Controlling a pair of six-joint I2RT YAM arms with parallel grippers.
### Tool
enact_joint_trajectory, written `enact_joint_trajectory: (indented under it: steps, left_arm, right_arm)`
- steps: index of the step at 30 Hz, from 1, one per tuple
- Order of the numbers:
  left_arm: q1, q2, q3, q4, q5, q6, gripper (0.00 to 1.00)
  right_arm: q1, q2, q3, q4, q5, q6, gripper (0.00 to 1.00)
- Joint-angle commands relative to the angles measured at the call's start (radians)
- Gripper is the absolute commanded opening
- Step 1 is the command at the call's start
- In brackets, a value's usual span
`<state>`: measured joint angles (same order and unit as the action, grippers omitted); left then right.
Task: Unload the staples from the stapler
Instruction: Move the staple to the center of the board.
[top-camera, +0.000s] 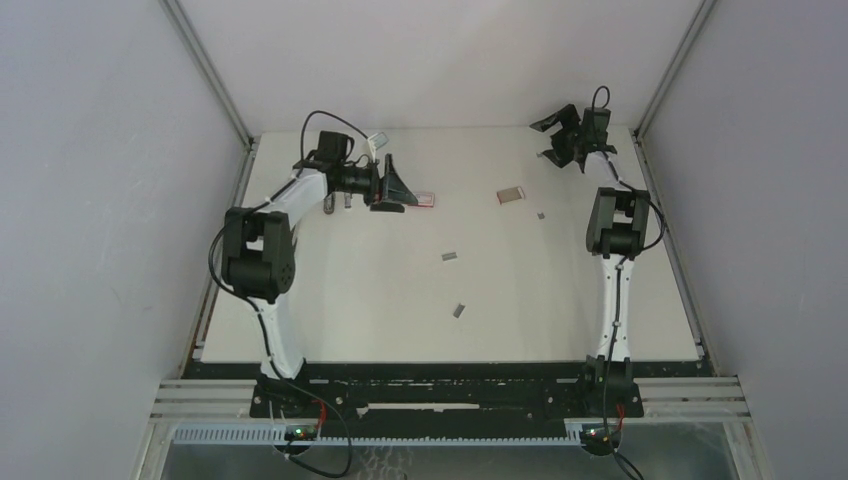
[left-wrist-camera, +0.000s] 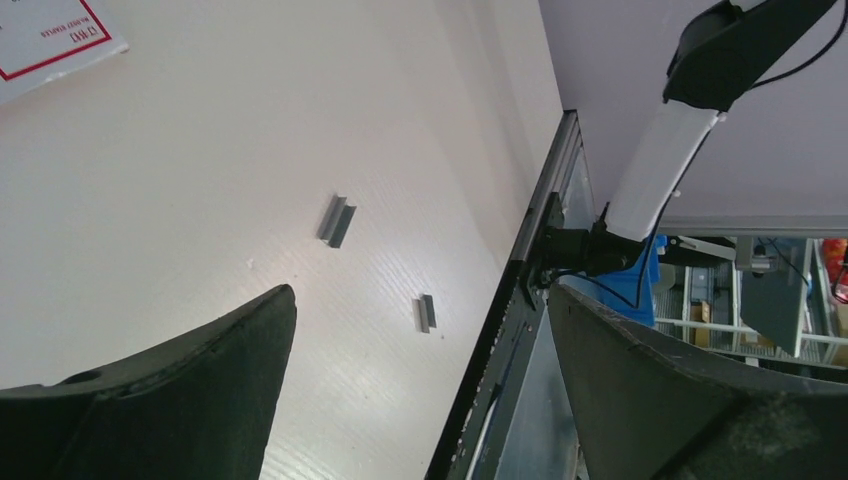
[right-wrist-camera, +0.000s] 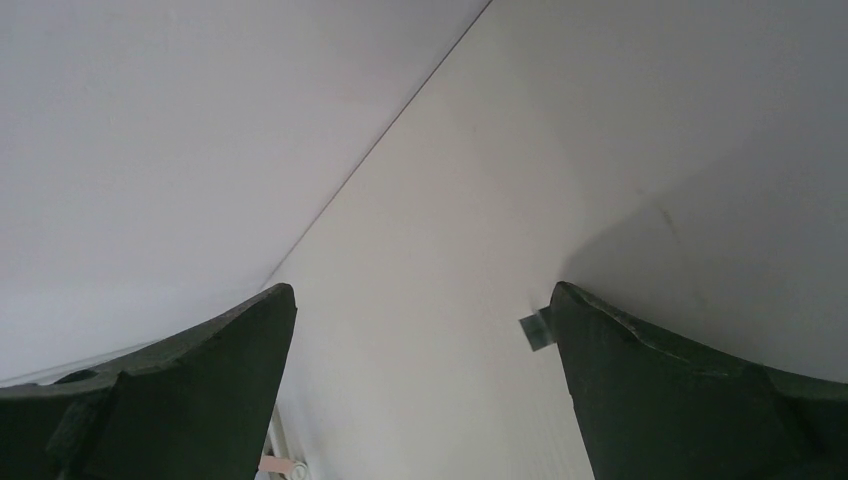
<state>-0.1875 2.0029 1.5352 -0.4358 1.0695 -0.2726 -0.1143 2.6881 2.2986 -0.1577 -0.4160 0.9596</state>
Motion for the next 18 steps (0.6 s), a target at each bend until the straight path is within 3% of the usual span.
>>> enact_joint_trajectory:
  steps: [1,7,18]
  left_arm:
    - [0.024,-0.076,0.043,-0.095,0.093,0.086,1.00]
    - [0.039,-0.110,0.035,-0.122,0.095,0.115,1.00]
    - [0.049,-0.133,0.044,-0.125,0.097,0.108,1.00]
  right_arm:
    - [0.028,0.026,0.029,0.039,0.034,0.117,1.00]
    - [0.049,0.045,0.076,0.001,0.073,0.061,1.00]
    - [0.074,0.040,-0.035,0.053,-0.152,0.126,1.00]
